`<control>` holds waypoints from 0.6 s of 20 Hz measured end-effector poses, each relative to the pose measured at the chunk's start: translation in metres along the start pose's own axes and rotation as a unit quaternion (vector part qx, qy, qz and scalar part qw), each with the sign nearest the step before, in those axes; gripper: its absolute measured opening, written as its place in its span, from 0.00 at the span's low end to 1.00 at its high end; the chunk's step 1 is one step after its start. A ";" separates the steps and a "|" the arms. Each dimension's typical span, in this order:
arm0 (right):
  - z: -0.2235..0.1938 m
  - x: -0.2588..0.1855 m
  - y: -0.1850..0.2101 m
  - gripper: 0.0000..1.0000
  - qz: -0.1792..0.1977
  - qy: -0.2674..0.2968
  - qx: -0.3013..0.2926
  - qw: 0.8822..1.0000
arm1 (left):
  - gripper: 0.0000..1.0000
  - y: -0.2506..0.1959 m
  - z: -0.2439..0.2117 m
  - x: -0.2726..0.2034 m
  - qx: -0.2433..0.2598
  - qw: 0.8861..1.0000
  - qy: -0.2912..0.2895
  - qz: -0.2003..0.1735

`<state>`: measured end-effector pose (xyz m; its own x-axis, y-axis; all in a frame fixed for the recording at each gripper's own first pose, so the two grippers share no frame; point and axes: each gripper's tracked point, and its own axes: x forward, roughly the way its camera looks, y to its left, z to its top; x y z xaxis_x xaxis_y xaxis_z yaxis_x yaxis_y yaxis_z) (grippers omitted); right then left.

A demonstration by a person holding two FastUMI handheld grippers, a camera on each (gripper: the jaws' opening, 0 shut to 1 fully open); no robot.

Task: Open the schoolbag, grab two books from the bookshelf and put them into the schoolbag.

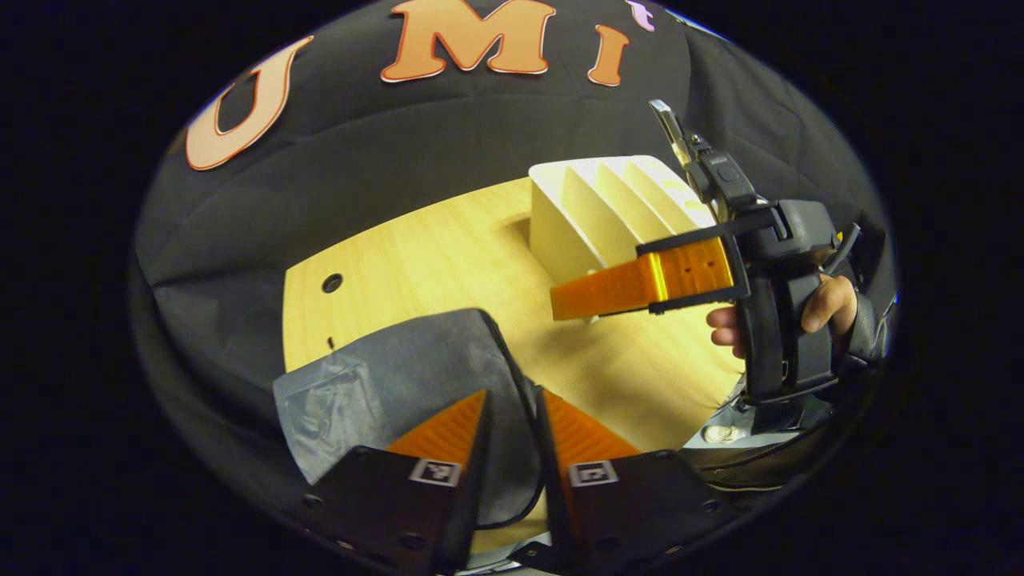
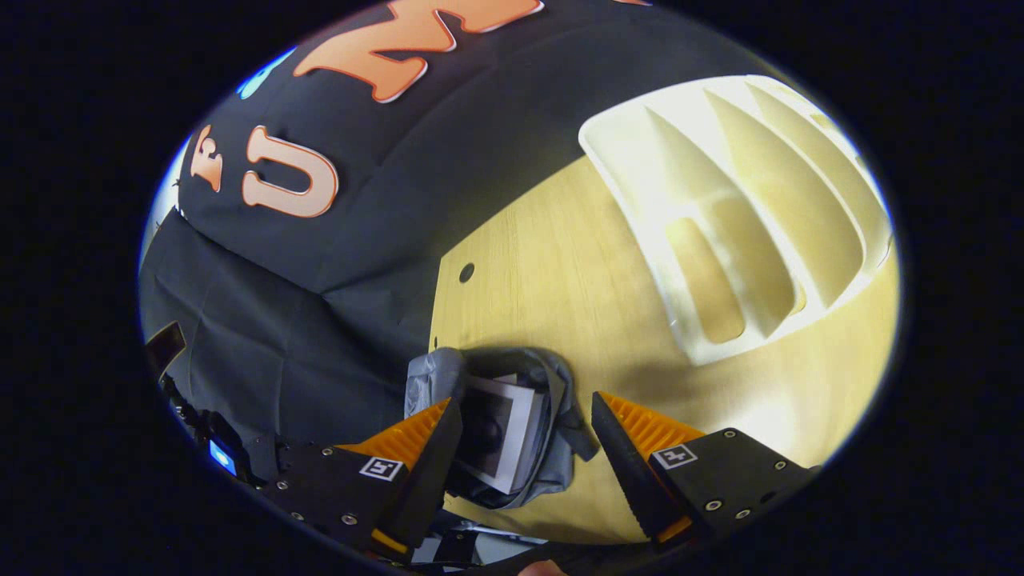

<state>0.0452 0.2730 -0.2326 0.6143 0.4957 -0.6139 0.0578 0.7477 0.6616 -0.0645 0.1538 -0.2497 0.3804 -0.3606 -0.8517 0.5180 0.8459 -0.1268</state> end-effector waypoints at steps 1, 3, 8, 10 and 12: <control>0.009 -0.010 -0.006 0.97 -0.007 -0.012 -0.008 1.000 | 0.54 -0.006 0.004 0.003 -0.003 1.000 -0.003 -0.005; 0.029 -0.027 -0.016 0.97 -0.021 -0.035 -0.027 0.999 | 0.74 -0.013 0.016 0.005 -0.013 1.000 -0.015 -0.006; 0.077 -0.079 -0.040 0.98 -0.053 -0.102 -0.081 0.990 | 0.93 -0.022 0.068 0.005 -0.047 0.995 -0.087 0.020; 0.101 -0.098 -0.041 0.98 -0.065 -0.139 -0.108 0.982 | 0.96 -0.026 0.100 -0.001 -0.059 0.988 -0.136 0.038; 0.126 -0.121 -0.038 0.98 -0.073 -0.180 -0.136 0.972 | 0.96 -0.027 0.129 -0.008 -0.060 0.978 -0.189 0.063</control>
<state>0.0681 0.1293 -0.1292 0.8531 0.2260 -0.4703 -0.0156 0.9119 0.4101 0.0175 0.0829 -0.1742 0.7041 -0.3504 -0.6176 0.3633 0.9251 -0.1108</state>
